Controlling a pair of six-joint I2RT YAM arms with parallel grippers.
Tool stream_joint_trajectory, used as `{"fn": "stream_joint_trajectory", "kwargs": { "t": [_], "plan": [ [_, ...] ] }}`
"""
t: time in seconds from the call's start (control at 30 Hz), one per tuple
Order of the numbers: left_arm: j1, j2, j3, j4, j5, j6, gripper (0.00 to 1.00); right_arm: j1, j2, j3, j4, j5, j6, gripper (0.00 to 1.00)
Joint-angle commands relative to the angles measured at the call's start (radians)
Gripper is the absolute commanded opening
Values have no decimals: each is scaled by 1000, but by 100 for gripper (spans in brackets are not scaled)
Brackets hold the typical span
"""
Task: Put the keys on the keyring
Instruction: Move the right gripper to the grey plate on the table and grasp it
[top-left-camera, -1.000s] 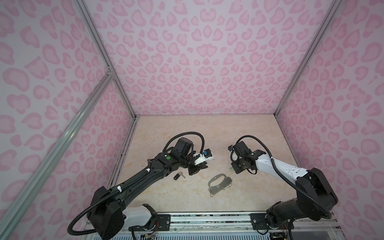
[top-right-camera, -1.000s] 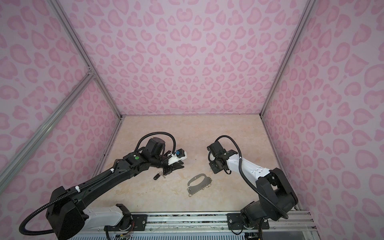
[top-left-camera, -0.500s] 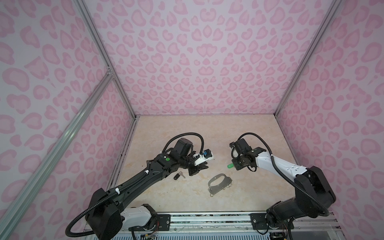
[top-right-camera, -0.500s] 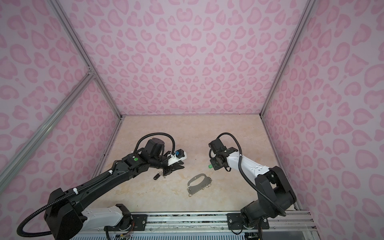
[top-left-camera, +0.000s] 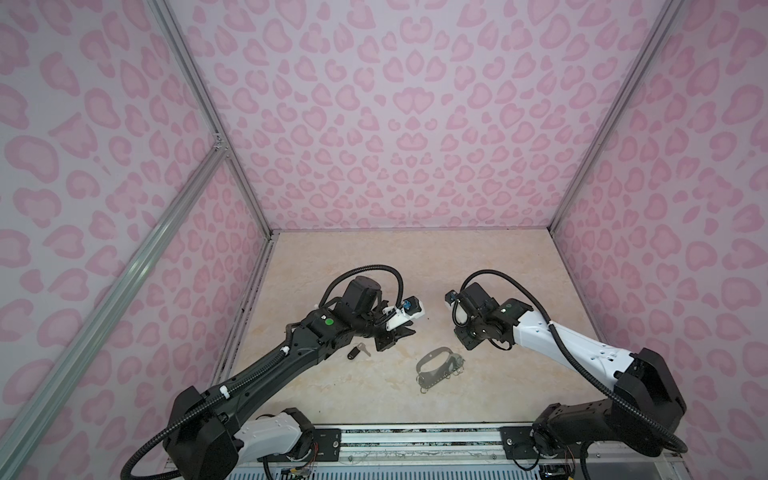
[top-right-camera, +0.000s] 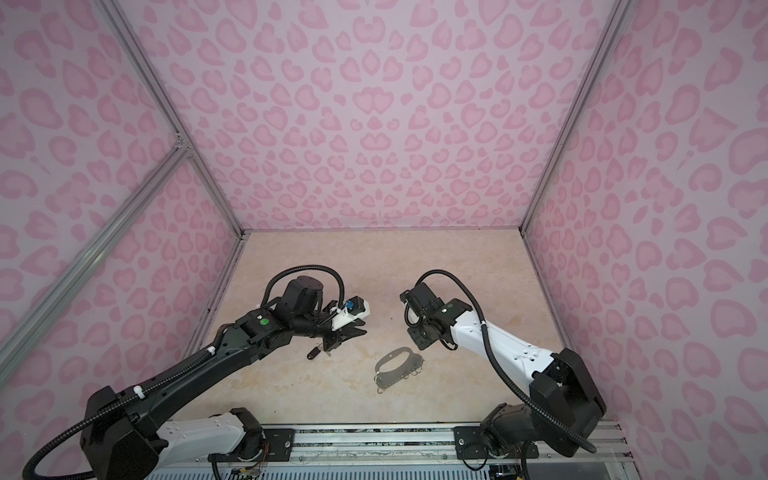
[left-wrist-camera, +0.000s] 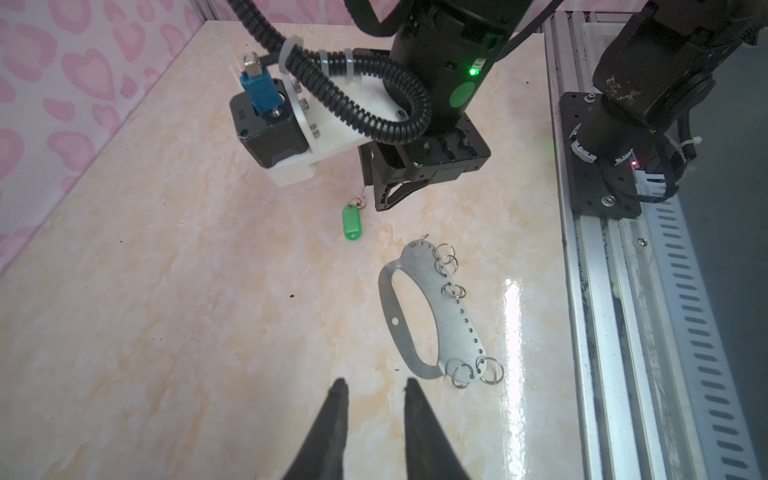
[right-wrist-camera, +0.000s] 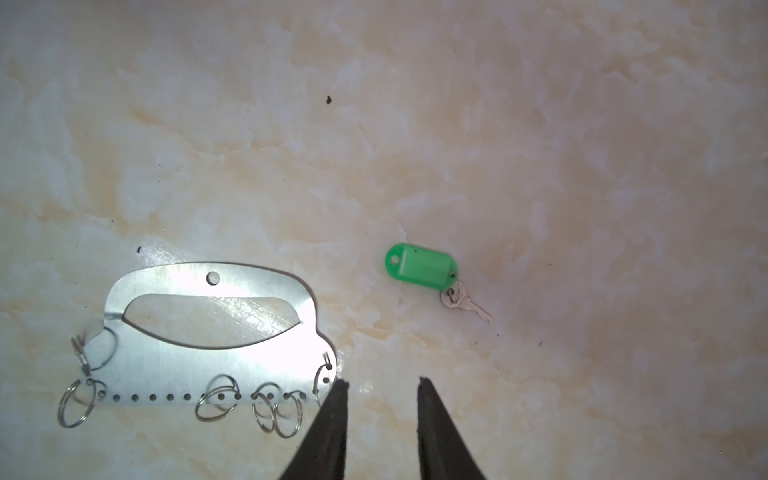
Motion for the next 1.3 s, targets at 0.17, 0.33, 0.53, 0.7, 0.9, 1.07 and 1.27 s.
{"fn": "stream_joint_trajectory", "kwargs": {
  "t": [0.17, 0.33, 0.53, 0.7, 0.9, 1.07, 1.27],
  "plan": [
    [6, -54, -43, 25, -44, -29, 28, 77, 116, 57, -135, 35, 111, 30],
    [7, -58, -48, 22, -50, -24, 28, 104, 170, 71, -173, 63, 128, 30],
    [7, -58, -55, 21, -52, -20, 29, 106, 217, 64, -175, 59, 134, 29],
    [7, -63, -63, 19, -58, -13, 29, 106, 254, 76, -185, 55, 128, 26],
    [7, -60, -65, 18, -57, -10, 29, 106, 271, 80, -195, 56, 132, 24],
    [7, -59, -67, 18, -55, -10, 28, 107, 303, 87, -203, 51, 129, 20],
    [7, -64, -71, 17, -60, -6, 28, 107, 306, 90, -208, 51, 126, 12]
  ]
}}
